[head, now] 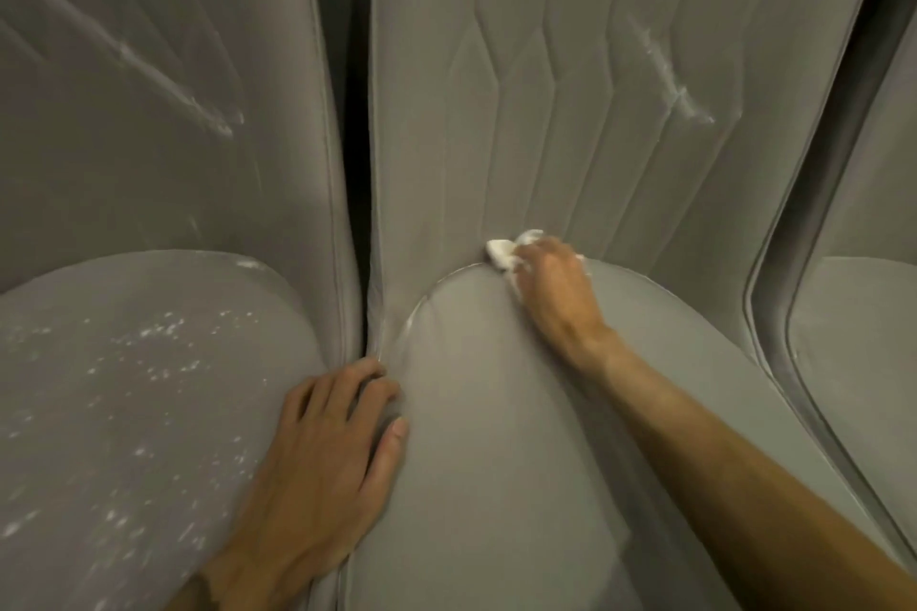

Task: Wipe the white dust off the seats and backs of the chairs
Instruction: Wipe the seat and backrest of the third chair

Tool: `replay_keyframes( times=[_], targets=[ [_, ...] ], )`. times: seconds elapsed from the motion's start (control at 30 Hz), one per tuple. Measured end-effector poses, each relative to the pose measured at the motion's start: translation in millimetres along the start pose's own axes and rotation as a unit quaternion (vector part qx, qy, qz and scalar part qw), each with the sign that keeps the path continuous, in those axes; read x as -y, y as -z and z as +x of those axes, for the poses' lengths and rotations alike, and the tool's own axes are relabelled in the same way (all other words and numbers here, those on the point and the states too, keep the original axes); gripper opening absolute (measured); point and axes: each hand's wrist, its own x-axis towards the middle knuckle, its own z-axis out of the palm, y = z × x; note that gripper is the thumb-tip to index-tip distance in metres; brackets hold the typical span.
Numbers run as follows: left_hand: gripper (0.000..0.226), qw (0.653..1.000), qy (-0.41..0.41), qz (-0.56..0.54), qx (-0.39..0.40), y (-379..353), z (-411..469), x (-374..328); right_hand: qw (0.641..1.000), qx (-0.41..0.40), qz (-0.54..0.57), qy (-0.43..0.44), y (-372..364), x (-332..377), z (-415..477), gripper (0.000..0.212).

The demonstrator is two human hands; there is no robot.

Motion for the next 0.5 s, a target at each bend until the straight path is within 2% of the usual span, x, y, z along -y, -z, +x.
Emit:
replay_keyframes(
  times=[0.07, 0.1, 0.17, 0.23, 0.33, 0.4, 0.5],
  targets=[
    [0.027, 1.0, 0.001, -0.003, -0.005, 1.0, 0.2, -0.7, 0.995, -0.027, -0.021, -0.09, 4.0, -9.4, 5.9, 0.015],
    [0.027, 1.0, 0.0, -0.005, -0.004, 1.0, 0.1, -0.7, 0.995, -0.03, -0.024, -0.095, 1.3, 2.8, 4.5, 0.011],
    [0.026, 1.0, 0.0, -0.004, -0.006, 0.7, 0.2, -0.5, 0.999, -0.005, -0.002, -0.05, -10.3, 44.4, -2.9, 0.005],
    [0.027, 1.0, 0.003, -0.001, -0.001, 0.0, -1.0, 0.2, 0.998, 0.034, 0.027, 0.034, -19.0, 71.2, -17.3, 0.008],
    [0.025, 1.0, 0.004, -0.005, 0.005, -0.6, -1.3, 1.4, 0.99, 0.077, 0.079, 0.092, -5.8, 56.2, -20.5, 0.023],
    [0.024, 1.0, 0.003, -0.003, 0.0, -0.8, -1.6, 1.1, 0.992, 0.089, 0.065, 0.054, 7.5, 36.7, -11.2, 0.026],
    [0.024, 1.0, 0.001, -0.001, -0.009, -0.9, -1.3, 0.3, 0.998, 0.052, 0.047, -0.012, 7.2, 39.7, -3.7, 0.016]
  ],
)
